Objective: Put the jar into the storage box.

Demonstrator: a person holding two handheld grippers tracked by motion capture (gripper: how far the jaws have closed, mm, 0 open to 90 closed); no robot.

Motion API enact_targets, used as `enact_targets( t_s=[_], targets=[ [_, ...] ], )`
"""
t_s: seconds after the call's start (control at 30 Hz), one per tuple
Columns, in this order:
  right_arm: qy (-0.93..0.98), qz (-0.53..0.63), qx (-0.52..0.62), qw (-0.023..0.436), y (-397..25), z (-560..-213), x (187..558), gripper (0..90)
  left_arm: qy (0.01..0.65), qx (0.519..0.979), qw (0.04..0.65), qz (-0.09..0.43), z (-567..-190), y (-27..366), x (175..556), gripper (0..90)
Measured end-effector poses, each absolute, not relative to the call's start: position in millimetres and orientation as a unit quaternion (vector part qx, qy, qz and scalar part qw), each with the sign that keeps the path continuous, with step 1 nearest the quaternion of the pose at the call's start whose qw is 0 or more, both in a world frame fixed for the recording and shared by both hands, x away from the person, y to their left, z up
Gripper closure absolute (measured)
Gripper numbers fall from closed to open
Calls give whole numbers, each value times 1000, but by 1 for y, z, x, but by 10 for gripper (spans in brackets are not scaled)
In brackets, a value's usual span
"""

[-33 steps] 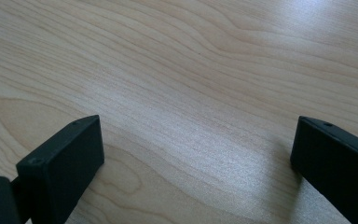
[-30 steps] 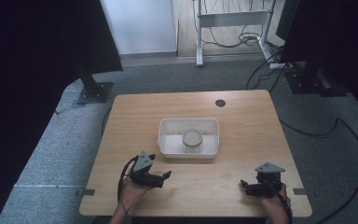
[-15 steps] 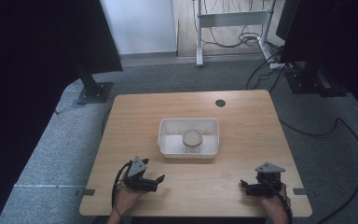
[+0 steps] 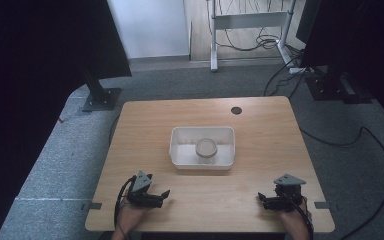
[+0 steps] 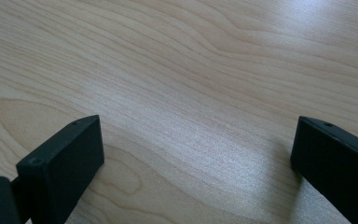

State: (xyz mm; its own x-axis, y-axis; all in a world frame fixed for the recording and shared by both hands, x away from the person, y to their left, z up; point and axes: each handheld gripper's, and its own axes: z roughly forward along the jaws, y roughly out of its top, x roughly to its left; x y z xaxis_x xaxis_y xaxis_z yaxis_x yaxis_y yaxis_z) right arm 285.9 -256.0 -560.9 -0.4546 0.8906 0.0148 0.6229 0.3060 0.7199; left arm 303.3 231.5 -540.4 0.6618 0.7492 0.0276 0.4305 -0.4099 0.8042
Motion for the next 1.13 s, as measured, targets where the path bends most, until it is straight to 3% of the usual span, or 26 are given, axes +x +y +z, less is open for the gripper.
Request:
enact_targets(
  t_s=[0.67, 1.13],
  targets=[
    [783, 337, 484, 199, -256, -561, 286, 21, 367, 842, 351, 181, -553, 230, 307, 57],
    [783, 337, 484, 199, -256, -561, 286, 20, 377, 843, 348, 165, -554, 231, 310, 47]
  ],
)
